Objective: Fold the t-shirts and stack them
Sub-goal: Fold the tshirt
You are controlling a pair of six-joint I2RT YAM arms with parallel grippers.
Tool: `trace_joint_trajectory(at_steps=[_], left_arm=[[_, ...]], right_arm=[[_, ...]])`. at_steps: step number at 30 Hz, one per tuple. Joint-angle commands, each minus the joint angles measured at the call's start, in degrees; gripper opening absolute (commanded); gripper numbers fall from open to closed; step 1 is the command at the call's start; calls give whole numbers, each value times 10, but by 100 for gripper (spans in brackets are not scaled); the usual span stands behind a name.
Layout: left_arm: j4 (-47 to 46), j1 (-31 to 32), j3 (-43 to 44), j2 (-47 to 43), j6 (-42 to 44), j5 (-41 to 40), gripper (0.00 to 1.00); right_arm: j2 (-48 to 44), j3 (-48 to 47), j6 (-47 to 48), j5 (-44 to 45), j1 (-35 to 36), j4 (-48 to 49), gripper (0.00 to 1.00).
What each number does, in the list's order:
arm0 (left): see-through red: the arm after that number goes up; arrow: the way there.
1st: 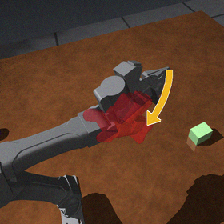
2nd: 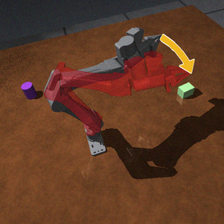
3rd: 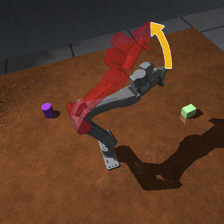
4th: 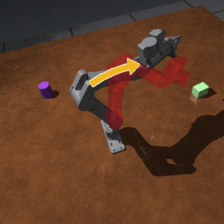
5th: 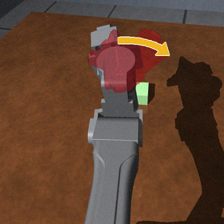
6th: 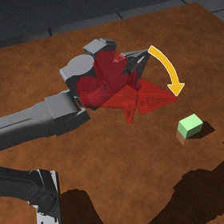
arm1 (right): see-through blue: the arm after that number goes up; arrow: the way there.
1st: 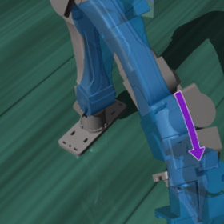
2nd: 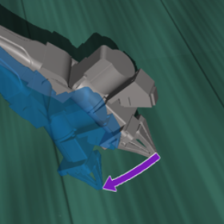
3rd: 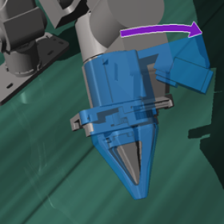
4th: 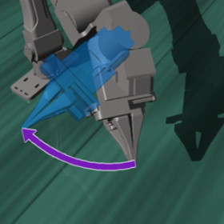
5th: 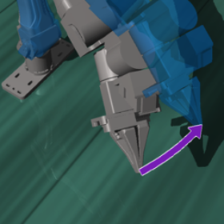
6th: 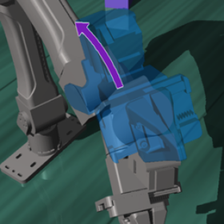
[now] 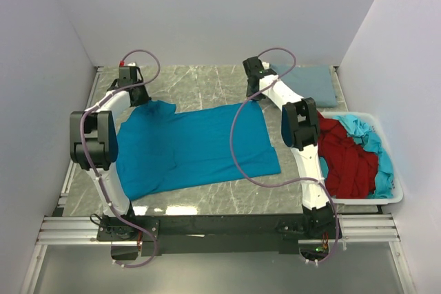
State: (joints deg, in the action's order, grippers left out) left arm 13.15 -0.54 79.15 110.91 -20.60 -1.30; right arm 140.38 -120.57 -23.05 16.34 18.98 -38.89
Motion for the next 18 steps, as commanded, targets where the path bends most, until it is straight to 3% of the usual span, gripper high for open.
trace_joint_trajectory(at_steps=[1,4,10,18], left_arm=[[-25,3,-12,-41,-12,9,0],[-27,16,-21,-52,-15,9,0],[-37,21,-59,-96,-24,9,0],[-72,29,-167,-200,-77,9,0]], right_arm=[[-30,17,-4,19,6,-7,7],[-41,22,2,17,7,4,0],[-83,49,19,19,19,31,0],[-177,161,11,31,28,83,0]])
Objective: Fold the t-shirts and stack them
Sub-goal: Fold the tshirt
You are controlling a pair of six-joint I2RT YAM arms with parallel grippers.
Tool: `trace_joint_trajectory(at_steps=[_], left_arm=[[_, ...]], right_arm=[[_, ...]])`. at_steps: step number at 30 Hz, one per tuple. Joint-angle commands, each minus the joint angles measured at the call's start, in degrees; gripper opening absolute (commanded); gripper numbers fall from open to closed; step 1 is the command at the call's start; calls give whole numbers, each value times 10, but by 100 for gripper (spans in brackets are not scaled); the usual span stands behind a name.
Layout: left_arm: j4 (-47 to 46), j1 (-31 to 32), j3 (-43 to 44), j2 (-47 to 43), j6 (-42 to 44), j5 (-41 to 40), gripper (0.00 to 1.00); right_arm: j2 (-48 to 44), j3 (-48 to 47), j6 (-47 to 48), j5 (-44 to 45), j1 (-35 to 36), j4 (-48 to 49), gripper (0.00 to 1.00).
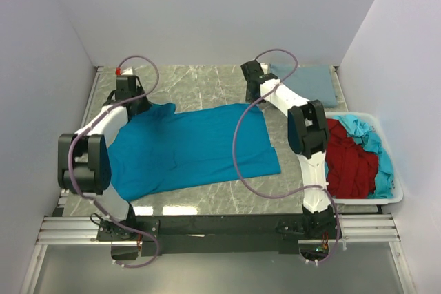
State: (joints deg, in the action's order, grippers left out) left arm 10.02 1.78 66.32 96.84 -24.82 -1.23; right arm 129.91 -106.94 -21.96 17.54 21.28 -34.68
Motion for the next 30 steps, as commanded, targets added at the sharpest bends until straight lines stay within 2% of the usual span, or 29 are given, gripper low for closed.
trace_joint_trajectory(at_steps=[1,7,9,14,21,30], left_arm=[[-44,8,-53,-71,-43,5,0],[-89,29,-181,-184,-143,14,0],[-92,40,-226,-237,-168,-29,0],[-58,51,-297,-338,-217,-76,0],[35,52,-335,-466,-273,-112,0],[127,52,-349,-575,-302,-146,0]], right_arm=[[-82,38,-1,18,5,45,0],[-155,142,-11,7,10,88,0],[-177,174,-13,7,10,96,0],[-225,248,-22,17,10,113,0],[-278,312,-27,26,10,128,0],[-314,343,-26,42,10,123,0]])
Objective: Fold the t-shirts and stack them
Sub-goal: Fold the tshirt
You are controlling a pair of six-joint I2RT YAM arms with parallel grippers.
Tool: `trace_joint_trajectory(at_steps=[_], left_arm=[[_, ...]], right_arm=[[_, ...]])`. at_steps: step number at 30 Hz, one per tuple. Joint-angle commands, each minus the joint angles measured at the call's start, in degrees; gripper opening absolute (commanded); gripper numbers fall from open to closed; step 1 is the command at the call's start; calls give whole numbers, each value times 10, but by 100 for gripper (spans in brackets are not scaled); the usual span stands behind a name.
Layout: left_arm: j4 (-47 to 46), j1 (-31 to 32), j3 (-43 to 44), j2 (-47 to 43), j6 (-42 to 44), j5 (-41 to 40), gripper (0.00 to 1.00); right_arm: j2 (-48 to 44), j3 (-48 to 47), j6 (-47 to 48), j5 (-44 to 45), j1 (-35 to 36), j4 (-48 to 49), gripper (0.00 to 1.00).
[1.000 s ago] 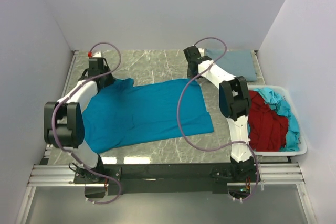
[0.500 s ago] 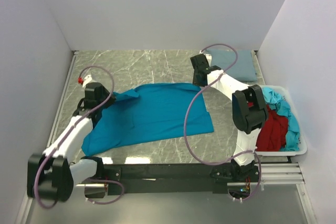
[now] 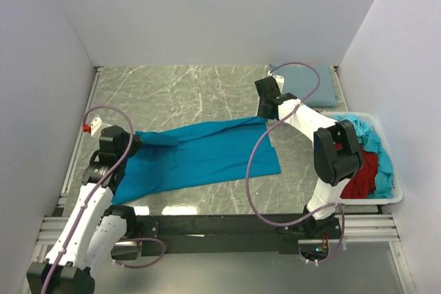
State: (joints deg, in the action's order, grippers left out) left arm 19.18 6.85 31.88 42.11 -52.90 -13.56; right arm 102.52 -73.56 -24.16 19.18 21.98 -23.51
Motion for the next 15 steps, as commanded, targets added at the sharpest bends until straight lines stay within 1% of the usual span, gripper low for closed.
trace_joint_trajectory(at_steps=[1,9,15], left_arm=[[42,2,-4,-37,-22,-22,0],[113,2,13,-95,-25,-46,0],[133,2,2,-124,-38,-26,0]], right_arm=[[-43,11,-3,26,3,11,0],[-63,20,-3,34,3,0,0],[-70,32,-4,38,3,-7,0]])
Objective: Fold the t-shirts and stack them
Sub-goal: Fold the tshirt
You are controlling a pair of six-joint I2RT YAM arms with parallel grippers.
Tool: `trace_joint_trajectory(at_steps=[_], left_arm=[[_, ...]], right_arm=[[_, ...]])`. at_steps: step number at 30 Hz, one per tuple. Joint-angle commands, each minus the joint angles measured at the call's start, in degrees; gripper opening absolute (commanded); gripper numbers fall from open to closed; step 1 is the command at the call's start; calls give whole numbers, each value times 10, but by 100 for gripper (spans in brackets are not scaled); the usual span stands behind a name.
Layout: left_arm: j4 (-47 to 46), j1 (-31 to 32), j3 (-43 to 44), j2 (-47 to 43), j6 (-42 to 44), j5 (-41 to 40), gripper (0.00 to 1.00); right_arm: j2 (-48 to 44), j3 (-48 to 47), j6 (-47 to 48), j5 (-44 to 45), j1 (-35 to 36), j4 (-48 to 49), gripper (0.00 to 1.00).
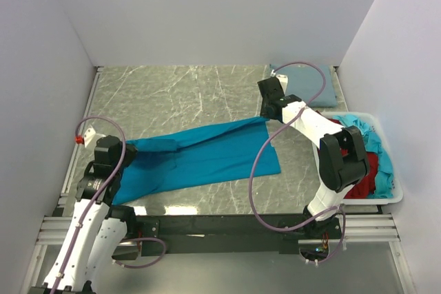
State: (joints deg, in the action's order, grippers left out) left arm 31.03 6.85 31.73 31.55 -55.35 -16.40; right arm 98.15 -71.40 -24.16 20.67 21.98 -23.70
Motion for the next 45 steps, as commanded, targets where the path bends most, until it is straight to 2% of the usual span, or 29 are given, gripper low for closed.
trace_joint_trajectory(at_steps=[1,9,19,20,21,22,24,25,26,27,28,29,32,36,38,39,40,42,43,45], left_arm=[[19,2,-1,-23,-15,6,0],[54,2,-12,-68,-48,4,0],[85,2,-48,-81,-119,-8,0],[93,3,-47,-80,-134,-13,3],[104,3,-46,-82,-141,-17,7],[112,4,-38,-81,-146,-21,23],[130,4,-24,-81,-157,-24,41],[147,4,-16,-82,-161,-25,51],[149,4,-3,-87,-151,-15,75],[152,4,3,-90,-148,-10,89],[157,4,9,-91,-145,-7,99],[169,4,20,-92,-138,0,100],[176,4,35,-92,-122,-5,99],[139,4,44,-70,-100,-13,99],[110,4,41,-39,-94,-14,99],[59,4,39,-25,-86,-11,99],[34,3,33,-8,-80,-7,99],[-43,1,38,61,-53,22,100],[-64,-1,43,89,-48,28,99],[-115,-11,54,173,-43,44,100]], right_arm=[[-27,14,-5,21,3,-6,0],[-35,38,-10,26,3,-6,0],[-17,65,-22,39,3,-10,0],[-13,66,-25,43,3,-12,3],[-10,65,-30,48,2,-20,8],[-9,64,-32,57,2,-23,22],[-6,62,-38,66,3,-33,45],[-8,60,-40,68,1,-35,52],[-11,58,-43,77,1,-37,58],[-15,58,-50,81,1,-45,61],[-19,57,-54,85,2,-49,65],[-30,58,-55,88,2,-51,76],[-58,62,-51,78,1,-49,84],[-105,80,6,-33,9,3,84],[-116,85,35,-144,32,27,84],[-115,83,68,-181,45,54,84],[-110,79,83,-266,74,68,85],[-72,48,112,-358,101,97,85],[-54,31,116,-435,130,101,85],[5,-21,121,-488,155,108,85]])
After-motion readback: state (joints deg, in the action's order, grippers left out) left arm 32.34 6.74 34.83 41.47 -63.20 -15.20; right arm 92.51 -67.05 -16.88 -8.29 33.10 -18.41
